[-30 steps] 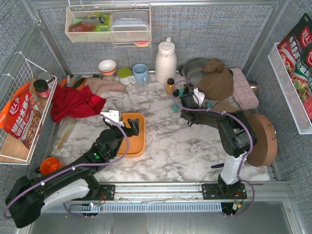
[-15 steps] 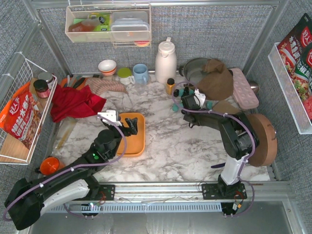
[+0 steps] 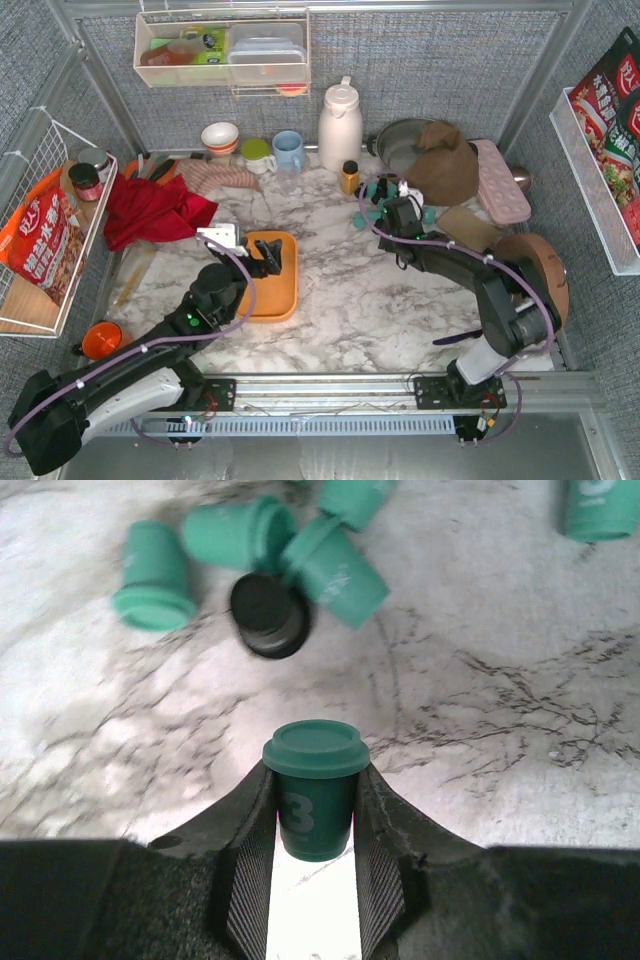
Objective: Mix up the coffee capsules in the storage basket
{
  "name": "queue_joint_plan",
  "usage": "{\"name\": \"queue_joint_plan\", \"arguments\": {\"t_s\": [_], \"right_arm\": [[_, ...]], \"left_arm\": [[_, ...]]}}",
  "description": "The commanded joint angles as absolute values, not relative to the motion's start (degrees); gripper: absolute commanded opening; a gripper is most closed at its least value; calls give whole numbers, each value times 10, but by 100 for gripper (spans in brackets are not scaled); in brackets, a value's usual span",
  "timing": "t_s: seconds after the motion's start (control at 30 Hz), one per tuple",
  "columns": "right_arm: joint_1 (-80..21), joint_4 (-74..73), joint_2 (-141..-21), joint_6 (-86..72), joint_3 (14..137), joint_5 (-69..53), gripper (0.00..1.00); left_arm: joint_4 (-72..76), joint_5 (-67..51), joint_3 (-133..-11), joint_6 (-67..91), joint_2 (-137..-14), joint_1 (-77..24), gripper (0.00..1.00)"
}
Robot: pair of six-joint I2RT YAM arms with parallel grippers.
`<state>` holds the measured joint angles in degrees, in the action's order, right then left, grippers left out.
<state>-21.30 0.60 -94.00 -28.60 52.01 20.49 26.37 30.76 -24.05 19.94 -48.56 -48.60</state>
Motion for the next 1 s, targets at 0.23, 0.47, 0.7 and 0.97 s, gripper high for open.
{"name": "queue_joint_plan", "arguments": {"t_s": [0.23,0.47,0.7,0.97], "right_arm": [[-245,213,-743,-66,380,-75,15],[-276,370,-651,59,276,-168,15],[-294,432,-642,167,242,-281,20],[-317,463,-654,242,234,-307,24]], "left_arm": [[227,223,-309,219,-522,-480,92],[186,138,-366,229,-568,-478,92],[179,39,-388,243,-584,-478,90],[189,-39,-387,266,-595,-478,88]]}}
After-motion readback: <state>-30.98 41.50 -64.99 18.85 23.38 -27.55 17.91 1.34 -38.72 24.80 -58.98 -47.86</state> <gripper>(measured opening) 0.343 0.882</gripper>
